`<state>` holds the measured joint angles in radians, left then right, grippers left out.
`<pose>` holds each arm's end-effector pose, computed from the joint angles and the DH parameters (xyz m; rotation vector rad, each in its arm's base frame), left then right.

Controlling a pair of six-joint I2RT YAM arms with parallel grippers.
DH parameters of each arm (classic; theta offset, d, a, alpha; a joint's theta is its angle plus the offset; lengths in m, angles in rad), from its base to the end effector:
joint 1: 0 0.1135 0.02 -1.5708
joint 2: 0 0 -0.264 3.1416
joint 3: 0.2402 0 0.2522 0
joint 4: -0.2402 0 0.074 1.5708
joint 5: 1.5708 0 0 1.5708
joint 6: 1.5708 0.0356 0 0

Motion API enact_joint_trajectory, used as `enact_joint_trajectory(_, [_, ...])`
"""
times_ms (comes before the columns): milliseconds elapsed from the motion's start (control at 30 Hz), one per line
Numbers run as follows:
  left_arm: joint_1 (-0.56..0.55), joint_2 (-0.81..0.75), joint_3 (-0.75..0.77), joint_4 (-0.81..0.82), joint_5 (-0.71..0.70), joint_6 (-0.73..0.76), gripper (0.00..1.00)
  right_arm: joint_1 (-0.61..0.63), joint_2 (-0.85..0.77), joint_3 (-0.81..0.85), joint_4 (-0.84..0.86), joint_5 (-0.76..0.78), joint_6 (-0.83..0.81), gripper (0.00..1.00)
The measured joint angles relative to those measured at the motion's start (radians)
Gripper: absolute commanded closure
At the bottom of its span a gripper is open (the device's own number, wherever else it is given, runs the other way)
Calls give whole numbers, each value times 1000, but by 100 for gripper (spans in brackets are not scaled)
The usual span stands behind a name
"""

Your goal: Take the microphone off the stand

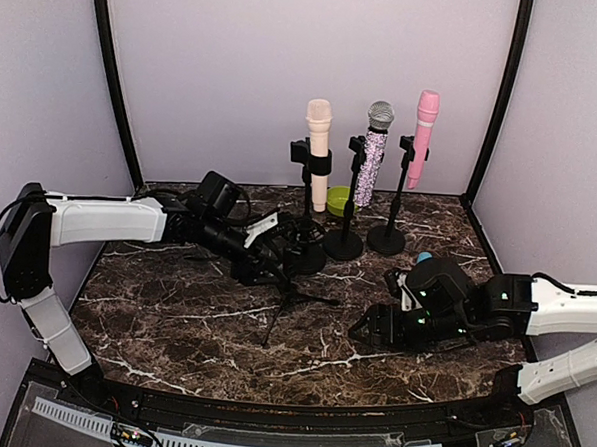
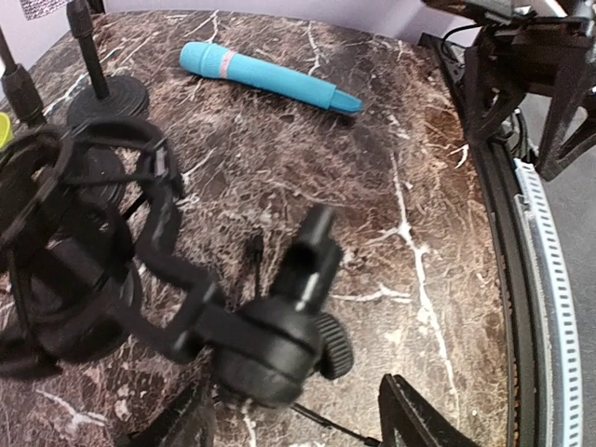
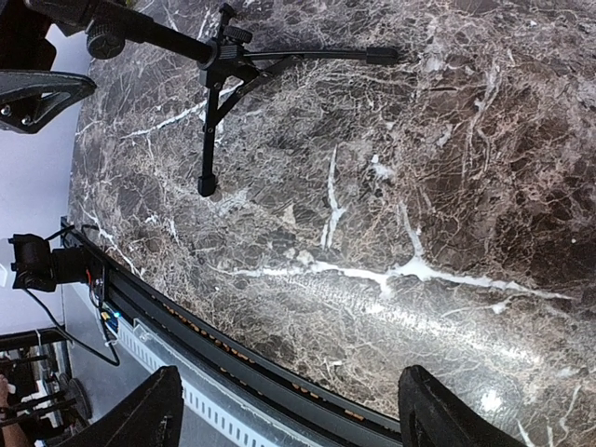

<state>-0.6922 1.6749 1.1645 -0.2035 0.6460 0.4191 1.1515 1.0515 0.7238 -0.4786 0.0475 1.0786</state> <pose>0.2695 -0.2513 0.2417 1.4681 1.7171 -0.8794 0.0895 0.1967 0.2416 -0.0703 2.6147 0.9168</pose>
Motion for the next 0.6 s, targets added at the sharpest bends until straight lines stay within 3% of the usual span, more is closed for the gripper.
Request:
enact_joint_trajectory(467, [-2, 43, 54, 9, 45, -8, 58, -3, -8, -5, 28, 4, 5, 27])
enact_joint_trajectory(600, [-11, 53, 54, 28, 37, -11, 73, -6, -9, -11, 31, 7, 5, 28])
